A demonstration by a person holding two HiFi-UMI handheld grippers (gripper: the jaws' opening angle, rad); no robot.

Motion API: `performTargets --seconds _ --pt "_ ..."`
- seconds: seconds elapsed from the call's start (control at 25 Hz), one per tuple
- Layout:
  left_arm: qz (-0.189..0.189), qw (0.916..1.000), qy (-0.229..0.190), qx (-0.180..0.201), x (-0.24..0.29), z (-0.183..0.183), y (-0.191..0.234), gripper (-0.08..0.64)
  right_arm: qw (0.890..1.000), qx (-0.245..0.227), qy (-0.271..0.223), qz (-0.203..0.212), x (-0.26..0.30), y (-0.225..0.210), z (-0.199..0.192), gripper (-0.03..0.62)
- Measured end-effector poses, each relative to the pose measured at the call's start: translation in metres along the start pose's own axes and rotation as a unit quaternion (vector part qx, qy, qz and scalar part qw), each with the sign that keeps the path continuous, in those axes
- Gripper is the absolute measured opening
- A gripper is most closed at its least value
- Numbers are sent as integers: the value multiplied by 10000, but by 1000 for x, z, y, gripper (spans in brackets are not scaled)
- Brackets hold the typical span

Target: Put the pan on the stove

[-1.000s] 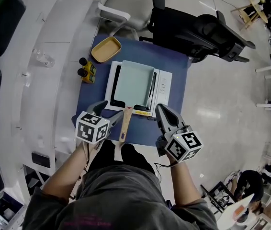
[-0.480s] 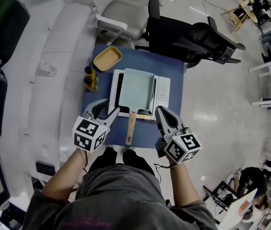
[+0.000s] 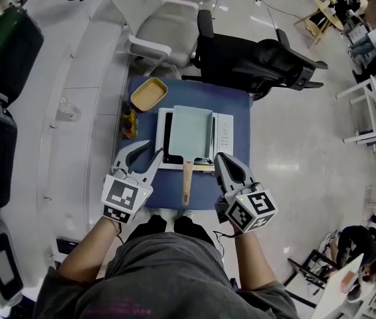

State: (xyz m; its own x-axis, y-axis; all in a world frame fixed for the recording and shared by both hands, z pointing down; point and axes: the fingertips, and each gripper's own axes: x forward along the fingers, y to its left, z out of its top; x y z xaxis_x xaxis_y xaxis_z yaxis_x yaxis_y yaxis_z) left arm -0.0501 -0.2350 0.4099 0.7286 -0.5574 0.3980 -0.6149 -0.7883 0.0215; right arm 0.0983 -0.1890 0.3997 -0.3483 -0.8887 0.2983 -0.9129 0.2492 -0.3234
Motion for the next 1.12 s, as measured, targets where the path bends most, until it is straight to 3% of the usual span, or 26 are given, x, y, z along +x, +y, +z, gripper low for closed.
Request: performTargets --seconds 0.36,1.12 --pt "38 9987 -466 186 -17 29 12 44 9996 -223 -159 -2 -1 19 14 3" --pt "46 9984 -567 -36 -28 34 11 2 9973 -658 -199 248 -5 36 28 3"
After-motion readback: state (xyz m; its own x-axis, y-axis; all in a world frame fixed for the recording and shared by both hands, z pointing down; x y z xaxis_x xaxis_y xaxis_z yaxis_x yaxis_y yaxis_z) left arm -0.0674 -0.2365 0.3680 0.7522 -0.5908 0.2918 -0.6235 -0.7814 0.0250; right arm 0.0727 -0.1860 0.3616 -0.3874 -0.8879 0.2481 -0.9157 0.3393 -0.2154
